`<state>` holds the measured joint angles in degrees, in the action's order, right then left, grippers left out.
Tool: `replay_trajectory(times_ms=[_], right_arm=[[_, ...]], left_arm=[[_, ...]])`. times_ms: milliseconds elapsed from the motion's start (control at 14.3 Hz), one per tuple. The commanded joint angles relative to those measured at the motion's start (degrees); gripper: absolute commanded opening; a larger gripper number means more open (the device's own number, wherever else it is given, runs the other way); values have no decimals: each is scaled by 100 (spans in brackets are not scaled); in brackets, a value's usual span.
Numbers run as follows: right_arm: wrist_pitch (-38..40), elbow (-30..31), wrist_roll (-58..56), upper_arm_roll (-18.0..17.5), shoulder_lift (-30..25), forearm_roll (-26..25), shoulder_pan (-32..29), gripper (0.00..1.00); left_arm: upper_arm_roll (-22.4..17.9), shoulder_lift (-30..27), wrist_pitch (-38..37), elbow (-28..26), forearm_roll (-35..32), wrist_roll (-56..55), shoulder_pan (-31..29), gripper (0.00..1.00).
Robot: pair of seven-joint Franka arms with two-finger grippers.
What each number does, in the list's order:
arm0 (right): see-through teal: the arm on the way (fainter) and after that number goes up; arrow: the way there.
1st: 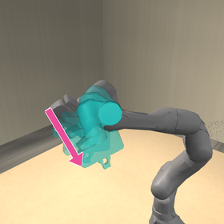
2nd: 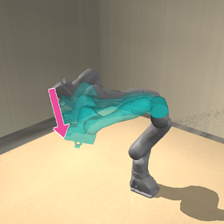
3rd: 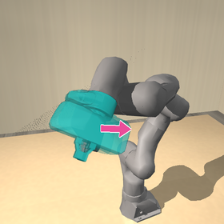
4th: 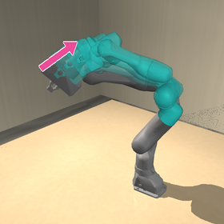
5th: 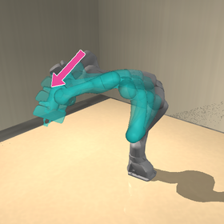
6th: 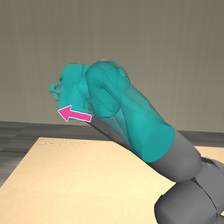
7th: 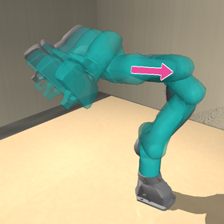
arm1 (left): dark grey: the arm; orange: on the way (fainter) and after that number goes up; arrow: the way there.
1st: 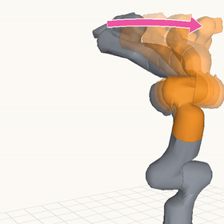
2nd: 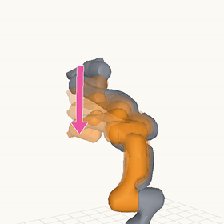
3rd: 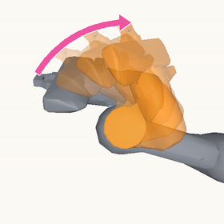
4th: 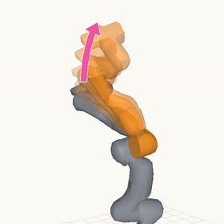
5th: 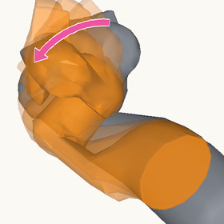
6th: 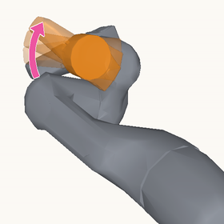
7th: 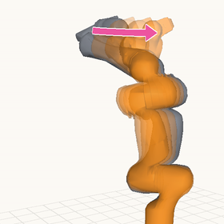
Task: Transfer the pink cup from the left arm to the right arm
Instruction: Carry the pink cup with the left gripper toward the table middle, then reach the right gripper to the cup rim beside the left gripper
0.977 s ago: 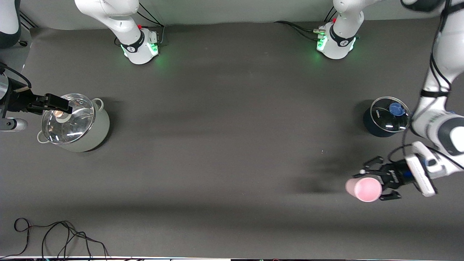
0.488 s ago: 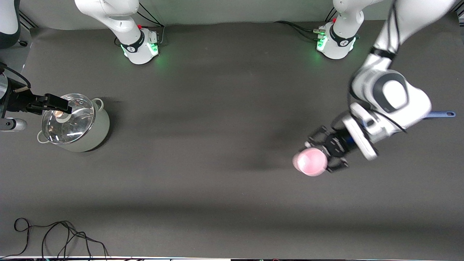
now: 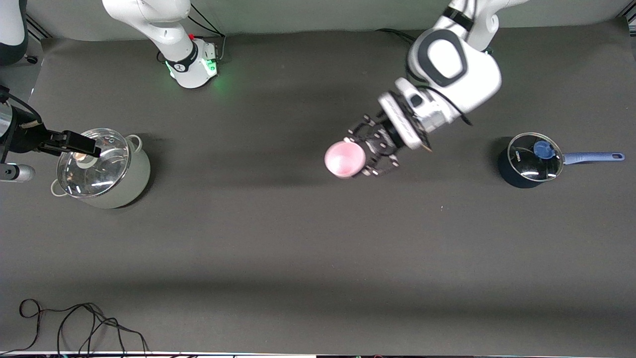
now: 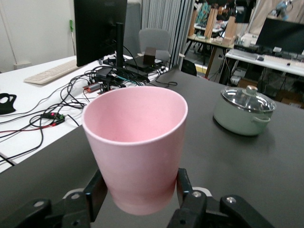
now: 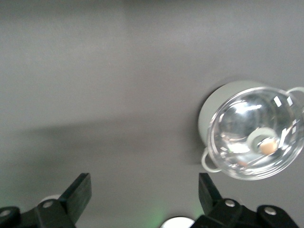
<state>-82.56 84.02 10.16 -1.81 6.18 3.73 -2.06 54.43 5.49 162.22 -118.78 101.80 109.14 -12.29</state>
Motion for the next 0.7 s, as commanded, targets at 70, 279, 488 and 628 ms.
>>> replay_trajectory(times_ms=[70, 279, 488, 628], right_arm=[[64, -149, 1485, -56, 32, 531, 39, 100], [55, -201, 3013, -56, 15, 744, 511, 98], [12, -368, 5007, -56, 32, 744, 1267, 98], [-15, -412, 6003, -56, 128, 770, 1715, 99]], left_arm=[[-64, -180, 512, 153, 139, 28, 463, 16], [23, -189, 793, 179, 147, -33, 640, 16], [24, -162, 794, 337, 191, -112, 640, 16], [24, -171, 794, 346, 191, -183, 614, 16]])
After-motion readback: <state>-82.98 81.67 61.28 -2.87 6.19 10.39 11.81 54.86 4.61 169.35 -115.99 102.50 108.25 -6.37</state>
